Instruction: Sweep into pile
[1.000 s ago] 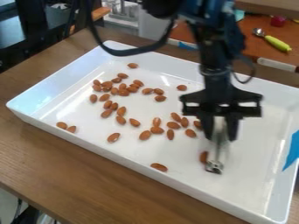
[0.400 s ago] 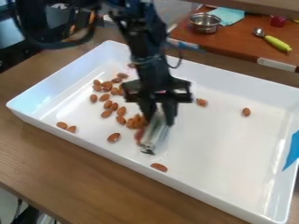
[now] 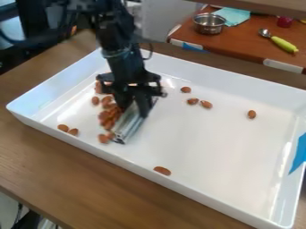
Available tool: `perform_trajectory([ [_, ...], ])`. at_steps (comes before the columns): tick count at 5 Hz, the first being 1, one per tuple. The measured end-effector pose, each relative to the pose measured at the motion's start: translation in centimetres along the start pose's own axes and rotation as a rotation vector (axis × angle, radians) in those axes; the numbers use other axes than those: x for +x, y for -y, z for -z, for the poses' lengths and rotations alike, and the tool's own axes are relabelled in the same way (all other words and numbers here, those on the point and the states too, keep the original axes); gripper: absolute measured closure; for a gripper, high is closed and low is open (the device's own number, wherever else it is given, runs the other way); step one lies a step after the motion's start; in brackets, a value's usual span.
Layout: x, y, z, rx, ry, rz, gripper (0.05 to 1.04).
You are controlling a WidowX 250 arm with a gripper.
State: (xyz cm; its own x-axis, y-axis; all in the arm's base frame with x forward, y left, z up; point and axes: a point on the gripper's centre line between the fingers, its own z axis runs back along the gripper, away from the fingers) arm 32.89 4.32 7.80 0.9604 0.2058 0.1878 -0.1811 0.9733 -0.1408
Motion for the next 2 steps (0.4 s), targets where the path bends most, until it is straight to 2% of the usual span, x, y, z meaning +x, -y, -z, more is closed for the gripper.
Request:
perform_trajectory([
  [2,-0.3,-4.7,-0.8,0.063,0.112,0.097,0.707],
])
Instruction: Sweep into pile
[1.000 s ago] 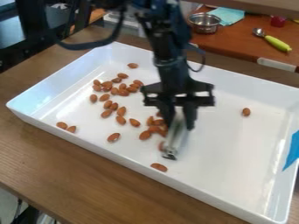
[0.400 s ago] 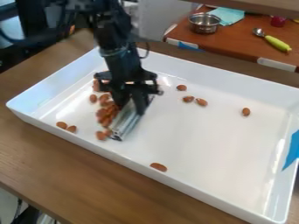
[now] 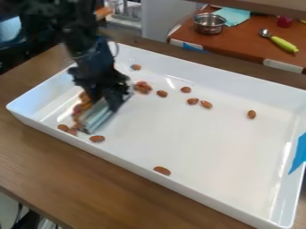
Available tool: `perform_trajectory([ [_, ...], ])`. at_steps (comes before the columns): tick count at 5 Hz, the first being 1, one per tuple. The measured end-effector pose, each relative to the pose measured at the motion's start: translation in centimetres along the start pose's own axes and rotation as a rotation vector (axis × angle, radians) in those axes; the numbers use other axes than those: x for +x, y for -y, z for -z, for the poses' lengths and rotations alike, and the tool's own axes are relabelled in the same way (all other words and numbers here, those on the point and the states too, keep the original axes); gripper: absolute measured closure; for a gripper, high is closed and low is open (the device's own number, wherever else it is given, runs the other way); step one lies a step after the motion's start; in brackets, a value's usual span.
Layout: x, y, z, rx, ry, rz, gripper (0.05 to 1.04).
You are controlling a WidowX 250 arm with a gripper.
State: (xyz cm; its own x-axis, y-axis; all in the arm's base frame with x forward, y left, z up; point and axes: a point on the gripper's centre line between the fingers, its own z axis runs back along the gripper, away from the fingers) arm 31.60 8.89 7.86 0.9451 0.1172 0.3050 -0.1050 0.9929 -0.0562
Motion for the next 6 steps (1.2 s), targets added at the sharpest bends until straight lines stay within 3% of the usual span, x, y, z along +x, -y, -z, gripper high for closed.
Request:
perform_trajectory([
  [1,-1.3,0.0,-0.6,-0.069,-0.075,-0.038,0.707],
  [2,-0.8,2.7,-2.4,-0.188,-0.163,-0.171,0.707],
  [3,1.8,6.2,-4.6,-0.275,-0.150,-0.239,0.707],
  [4,3.1,9.8,-5.7,-0.314,-0.148,-0.284,0.707],
  [5,3.3,13.9,-6.2,-0.319,-0.124,-0.268,0.707],
  [6,3.3,17.8,-6.2,-0.312,-0.068,-0.242,0.707],
])
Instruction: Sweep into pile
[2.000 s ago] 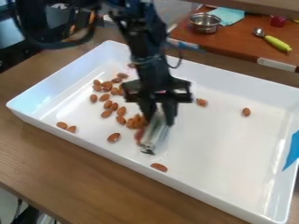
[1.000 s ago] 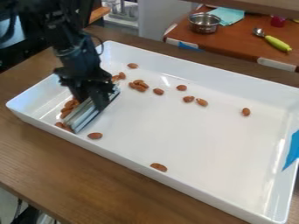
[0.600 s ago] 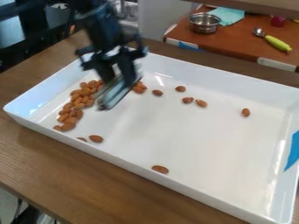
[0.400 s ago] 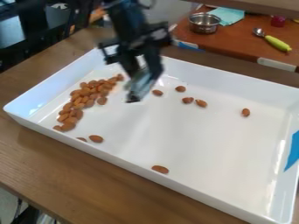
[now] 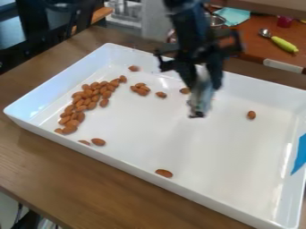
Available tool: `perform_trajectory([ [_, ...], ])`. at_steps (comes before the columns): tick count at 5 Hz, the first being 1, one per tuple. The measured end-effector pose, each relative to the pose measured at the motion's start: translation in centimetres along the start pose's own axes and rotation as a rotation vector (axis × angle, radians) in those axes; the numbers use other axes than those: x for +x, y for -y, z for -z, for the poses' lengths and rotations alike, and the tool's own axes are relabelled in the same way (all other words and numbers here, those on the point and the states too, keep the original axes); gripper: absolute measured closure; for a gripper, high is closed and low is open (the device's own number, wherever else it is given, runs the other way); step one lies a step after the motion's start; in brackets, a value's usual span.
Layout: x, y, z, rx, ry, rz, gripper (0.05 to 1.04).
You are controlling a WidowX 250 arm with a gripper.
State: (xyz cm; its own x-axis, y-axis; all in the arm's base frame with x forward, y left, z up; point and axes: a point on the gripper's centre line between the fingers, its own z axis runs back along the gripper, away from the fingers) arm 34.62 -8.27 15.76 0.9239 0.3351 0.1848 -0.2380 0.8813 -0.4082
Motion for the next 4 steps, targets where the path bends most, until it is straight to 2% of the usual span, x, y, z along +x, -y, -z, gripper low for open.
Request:
perform_trajectory([
  [1,-1.3,2.0,1.6,0.005,0.049,0.028,0.707],
  [2,-1.5,3.4,3.2,0.013,0.095,0.038,0.707],
  [3,-1.8,4.2,6.0,0.059,0.081,0.022,0.707],
  [4,-0.5,5.4,7.0,0.067,0.105,0.011,0.707],
])
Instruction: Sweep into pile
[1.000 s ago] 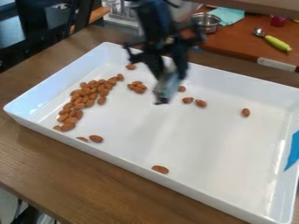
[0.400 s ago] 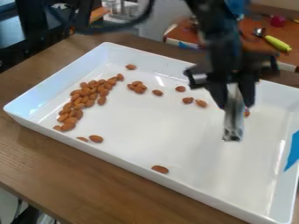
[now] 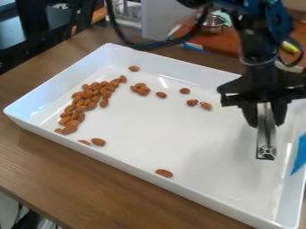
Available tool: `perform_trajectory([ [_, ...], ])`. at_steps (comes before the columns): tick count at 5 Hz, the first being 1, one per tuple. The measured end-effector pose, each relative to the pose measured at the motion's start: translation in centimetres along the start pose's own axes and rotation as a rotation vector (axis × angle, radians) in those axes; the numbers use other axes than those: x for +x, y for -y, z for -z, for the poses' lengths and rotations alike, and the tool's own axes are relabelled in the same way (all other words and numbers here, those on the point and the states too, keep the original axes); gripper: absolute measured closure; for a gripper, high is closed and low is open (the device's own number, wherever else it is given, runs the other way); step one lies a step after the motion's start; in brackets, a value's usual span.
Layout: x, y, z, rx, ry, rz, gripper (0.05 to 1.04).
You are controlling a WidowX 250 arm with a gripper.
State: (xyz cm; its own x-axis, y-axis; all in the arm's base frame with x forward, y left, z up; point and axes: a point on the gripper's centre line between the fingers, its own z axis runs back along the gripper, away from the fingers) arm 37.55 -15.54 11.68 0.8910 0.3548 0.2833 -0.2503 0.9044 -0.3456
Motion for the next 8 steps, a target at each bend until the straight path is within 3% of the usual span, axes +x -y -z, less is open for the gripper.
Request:
perform_trajectory([
  [3,1.5,0.3,3.6,0.075,0.004,-0.022,0.707],
  [4,1.9,0.0,3.7,0.069,0.008,-0.013,0.707],
  [5,3.4,-1.7,3.5,0.060,0.014,-0.032,0.707],
  [7,6.2,-8.6,2.0,0.026,-0.087,-0.092,0.707],
  [8,7.6,-12.6,1.0,0.027,-0.095,-0.127,0.707],
])
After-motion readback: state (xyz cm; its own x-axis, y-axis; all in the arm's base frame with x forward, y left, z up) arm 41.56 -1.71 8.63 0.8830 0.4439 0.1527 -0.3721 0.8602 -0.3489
